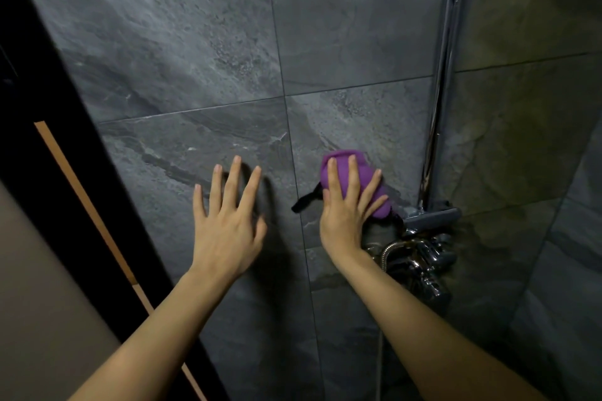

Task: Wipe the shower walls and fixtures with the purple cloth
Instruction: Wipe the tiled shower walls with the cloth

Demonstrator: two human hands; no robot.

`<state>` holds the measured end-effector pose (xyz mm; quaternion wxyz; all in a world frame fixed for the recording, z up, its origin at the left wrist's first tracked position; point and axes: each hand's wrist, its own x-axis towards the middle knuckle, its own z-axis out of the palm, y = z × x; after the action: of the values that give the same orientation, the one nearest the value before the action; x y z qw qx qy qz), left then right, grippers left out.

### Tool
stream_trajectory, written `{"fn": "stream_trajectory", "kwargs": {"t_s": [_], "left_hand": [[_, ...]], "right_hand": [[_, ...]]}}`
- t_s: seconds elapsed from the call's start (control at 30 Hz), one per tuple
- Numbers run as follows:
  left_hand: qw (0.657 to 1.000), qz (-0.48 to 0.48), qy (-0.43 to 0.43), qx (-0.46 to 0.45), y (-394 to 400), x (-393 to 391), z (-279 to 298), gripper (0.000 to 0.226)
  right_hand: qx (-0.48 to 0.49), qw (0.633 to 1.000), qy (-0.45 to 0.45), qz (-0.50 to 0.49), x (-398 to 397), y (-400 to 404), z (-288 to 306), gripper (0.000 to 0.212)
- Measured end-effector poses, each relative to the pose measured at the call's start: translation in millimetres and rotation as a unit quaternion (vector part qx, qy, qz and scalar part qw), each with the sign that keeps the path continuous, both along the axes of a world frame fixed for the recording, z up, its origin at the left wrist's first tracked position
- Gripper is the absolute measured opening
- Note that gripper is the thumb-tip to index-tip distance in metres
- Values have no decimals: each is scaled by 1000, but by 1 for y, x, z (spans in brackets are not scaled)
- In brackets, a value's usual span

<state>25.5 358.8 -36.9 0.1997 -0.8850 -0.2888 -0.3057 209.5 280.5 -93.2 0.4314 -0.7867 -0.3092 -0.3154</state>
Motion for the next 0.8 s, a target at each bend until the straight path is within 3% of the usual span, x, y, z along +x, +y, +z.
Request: {"fn": "stream_trajectory", "kwargs": {"t_s": [0.13,0.23,0.47,0.53,0.8], "left_hand": [[1000,-6,0,-10,-1,6,-7,83],[1000,-10,6,-14,-4,8,-11,82],[1000,-12,13,-19,0,2,-12,81],[1000,-7,15,-23,1,-1,-16,80],[999,-10,27,-36,5,-14,-40,79]], "right_hand": [[-87,995,-40,38,-15,1,-50,81],[-94,994,7,51,-16,-6,-84,74],[-33,996,69,42,-8,-6,-52,63],[-52,996,48,51,-13,-3,-56,63],[-258,955,-107,100,-15,-16,-145,111]]}}
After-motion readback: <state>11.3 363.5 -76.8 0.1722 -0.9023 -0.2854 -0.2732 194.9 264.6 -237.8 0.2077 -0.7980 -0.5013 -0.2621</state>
